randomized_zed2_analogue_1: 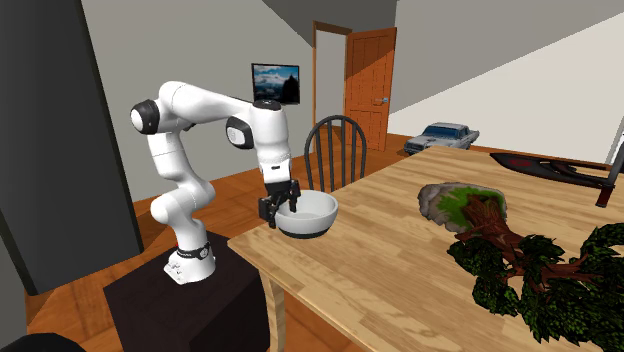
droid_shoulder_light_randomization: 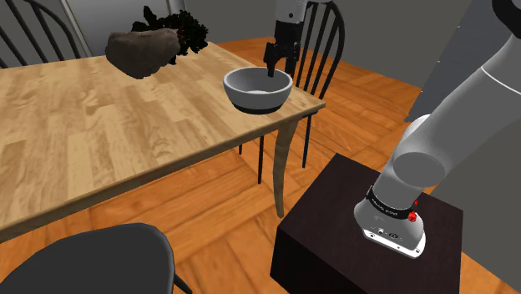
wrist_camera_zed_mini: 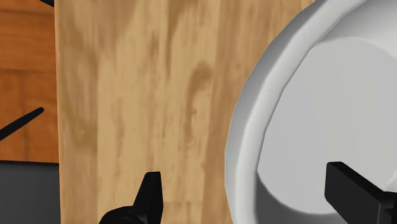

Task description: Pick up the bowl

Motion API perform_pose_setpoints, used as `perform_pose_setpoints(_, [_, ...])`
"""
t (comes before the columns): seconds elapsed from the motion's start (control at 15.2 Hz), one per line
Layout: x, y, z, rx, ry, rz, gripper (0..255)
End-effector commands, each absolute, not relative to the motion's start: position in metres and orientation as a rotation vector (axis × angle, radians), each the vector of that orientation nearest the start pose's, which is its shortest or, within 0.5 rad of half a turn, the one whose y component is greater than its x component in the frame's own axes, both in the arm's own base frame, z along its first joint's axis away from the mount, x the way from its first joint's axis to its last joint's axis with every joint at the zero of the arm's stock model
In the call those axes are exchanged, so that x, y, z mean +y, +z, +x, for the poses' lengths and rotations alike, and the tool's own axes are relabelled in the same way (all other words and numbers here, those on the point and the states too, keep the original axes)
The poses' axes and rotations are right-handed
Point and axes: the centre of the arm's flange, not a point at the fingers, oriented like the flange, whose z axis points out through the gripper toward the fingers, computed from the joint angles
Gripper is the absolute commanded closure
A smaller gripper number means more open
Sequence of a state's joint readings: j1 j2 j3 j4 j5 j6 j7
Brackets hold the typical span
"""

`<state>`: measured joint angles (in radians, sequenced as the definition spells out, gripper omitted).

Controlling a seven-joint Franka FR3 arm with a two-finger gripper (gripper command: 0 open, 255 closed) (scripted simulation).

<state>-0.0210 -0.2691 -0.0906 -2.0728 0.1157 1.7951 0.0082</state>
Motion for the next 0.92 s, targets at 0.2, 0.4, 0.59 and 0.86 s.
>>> perform_pose_setpoints(0.2, [-0.047, 0.541, 0.474, 0.215, 0.004, -2.997, 255])
perform_pose_setpoints(0.4, [-0.047, 0.541, 0.474, 0.215, 0.004, -2.997, 255])
perform_pose_setpoints(0.59, [-0.047, 0.541, 0.474, 0.215, 0.004, -2.997, 255])
perform_pose_setpoints(0.86, [-0.047, 0.562, 0.474, 0.215, 0.004, -2.997, 255])
